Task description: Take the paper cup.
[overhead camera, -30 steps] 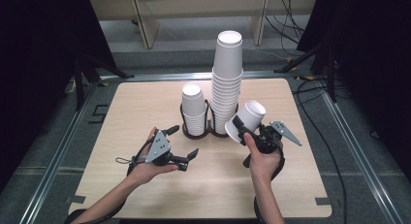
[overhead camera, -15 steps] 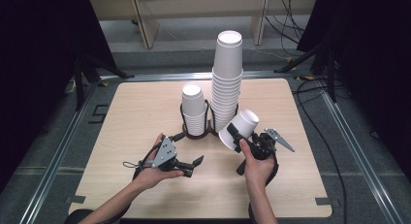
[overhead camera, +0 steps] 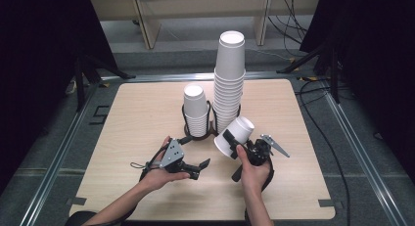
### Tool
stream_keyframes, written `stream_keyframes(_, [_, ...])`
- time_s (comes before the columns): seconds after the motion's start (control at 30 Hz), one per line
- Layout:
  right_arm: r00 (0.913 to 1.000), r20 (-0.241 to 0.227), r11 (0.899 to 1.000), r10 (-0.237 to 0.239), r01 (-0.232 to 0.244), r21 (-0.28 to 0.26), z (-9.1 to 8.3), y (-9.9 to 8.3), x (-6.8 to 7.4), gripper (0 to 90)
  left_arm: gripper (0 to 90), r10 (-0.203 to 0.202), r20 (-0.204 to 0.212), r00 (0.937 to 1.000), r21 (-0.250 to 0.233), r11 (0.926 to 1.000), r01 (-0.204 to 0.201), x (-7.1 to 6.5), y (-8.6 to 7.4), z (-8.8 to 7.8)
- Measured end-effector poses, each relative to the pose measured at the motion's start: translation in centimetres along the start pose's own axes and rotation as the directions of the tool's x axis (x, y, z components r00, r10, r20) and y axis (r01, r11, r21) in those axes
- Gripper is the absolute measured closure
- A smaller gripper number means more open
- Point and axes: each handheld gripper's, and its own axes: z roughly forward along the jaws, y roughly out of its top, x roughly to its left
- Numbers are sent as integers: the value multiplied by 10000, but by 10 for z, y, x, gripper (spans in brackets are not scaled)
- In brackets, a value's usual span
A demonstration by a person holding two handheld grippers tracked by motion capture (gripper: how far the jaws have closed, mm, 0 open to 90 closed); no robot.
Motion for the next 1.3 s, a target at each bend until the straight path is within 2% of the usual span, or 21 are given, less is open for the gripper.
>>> stream_keyframes(0.03, [10000,-33,10000,21,-21,12,0,0,-1,199,0,-52,44,10000,-141,9999,52,0,-1,2])
stream_keyframes(0.07, [10000,-56,10000,43,-43,-7,0,-1,-1,199,0,-9,27,10000,30,10000,9,0,0,1])
stream_keyframes(0.2, [9994,-291,9998,160,-163,-112,0,0,-2,199,0,-3,131,9999,-26,10000,3,-2,0,4])
stream_keyframes(0.23, [9997,-158,9998,187,-189,-102,0,0,-1,199,0,19,151,9999,-83,10000,-18,-3,1,4])
stream_keyframes(0.27, [9993,-301,9997,227,-231,-113,0,-1,-1,200,0,-2,159,9999,-198,9998,5,-3,0,6])
stream_keyframes(0.33, [9991,-178,9991,395,-397,-110,1,-2,0,200,0,-13,190,9998,-125,9999,15,-4,0,7])
stream_keyframes(0.4, [9986,-280,9988,456,-460,-141,2,-3,-1,200,0,-81,280,9996,-301,9995,89,-5,-1,10])
stream_keyframes(0.43, [9981,-299,9983,545,-550,-167,2,-4,-1,200,0,-27,235,9997,-132,9999,30,-5,0,9])
stream_keyframes(0.57, [9961,-331,9964,822,-829,-187,3,-5,-2,200,0,3,233,9997,-95,10000,-1,-4,-1,11])
stream_keyframes(0.67, [9951,-533,9962,837,-848,-192,3,-6,-3,200,0,-6,240,9997,-126,9999,9,-4,0,12])
stream_keyframes(0.77, [9930,-385,9937,1118,-1121,-62,2,-5,0,200,0,19,233,9997,-144,9999,-16,-4,0,12])
stream_keyframes(0.83, [9944,-424,9951,967,-975,-186,3,-5,-2,200,0,23,226,9997,-163,9999,-20,-4,0,11])
stream_keyframes(0.93, [9921,-343,9926,1203,-1209,-146,3,-5,-3,201,0,236,190,9995,-259,9994,-231,-4,-1,12])
stream_keyframes(0.97, [9893,-531,9905,1362,-1371,-122,3,-5,-3,200,0,215,205,9996,-270,9994,-209,-4,-2,12])
stream_keyframes(1.03, [9900,-464,9909,1331,-1339,-160,2,-5,-3,200,0,197,205,9996,-406,9990,-189,-4,-3,14])
stream_keyframes(1.07, [9896,-514,9906,1344,-1355,-191,2,-5,-4,200,0,187,199,9996,-243,9995,-182,-4,-3,13])
stream_keyframes(1.13, [9884,-530,9895,1420,-1433,-200,3,-6,-5,201,0,196,278,9994,-367,9992,-186,-4,-5,16])
stream_keyframes(1.17, [9875,-427,9882,1515,-1522,-138,2,-6,-5,201,0,217,240,9995,-159,9996,-213,-4,-5,15])
stream_keyframes(1.2, [9814,-711,9837,1781,-1795,-131,3,-7,-4,200,0,211,260,9994,-159,9997,-207,-5,-5,15])
stream_keyframes(1.23, [9807,-740,9831,1811,-1825,-129,3,-7,-4,201,0,187,274,9994,-159,9997,-183,-5,-5,15])
stream_keyframes(1.3, [9849,-619,9864,1618,-1634,-207,3,-7,-5,201,0,244,280,9993,-194,9995,-238,-5,-5,15])
